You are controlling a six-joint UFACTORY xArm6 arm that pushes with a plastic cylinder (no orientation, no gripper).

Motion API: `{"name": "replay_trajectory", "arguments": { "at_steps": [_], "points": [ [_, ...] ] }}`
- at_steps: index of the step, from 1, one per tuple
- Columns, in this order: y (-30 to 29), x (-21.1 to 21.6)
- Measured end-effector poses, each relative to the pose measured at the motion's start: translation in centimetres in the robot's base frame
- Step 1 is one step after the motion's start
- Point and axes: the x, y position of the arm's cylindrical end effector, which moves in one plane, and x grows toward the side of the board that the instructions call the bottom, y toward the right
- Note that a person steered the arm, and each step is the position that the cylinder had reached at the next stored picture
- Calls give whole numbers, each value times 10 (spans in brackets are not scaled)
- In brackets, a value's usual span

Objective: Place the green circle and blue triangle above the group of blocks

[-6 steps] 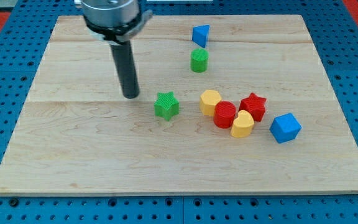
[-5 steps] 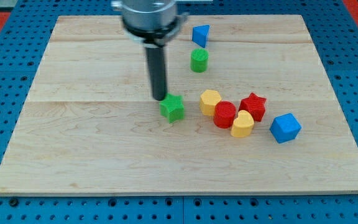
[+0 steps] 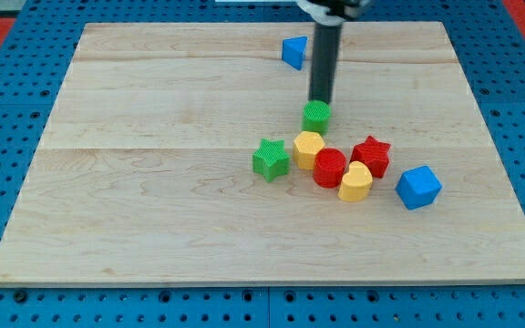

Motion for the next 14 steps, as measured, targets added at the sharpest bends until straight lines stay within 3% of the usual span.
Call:
{"name": "replay_trajectory", "arguments": {
  "at_steps": [1,2,3,4,5,6,7,9,11,13,14],
  "points": [
    [21,16],
    [47,-29],
    [80,-117],
    [69,-179],
    [-19,-159],
    [-59,-115],
    [-56,-60],
    [-46,-104],
    [-18,40],
    [2,3],
    [26,28]
  ]
}}
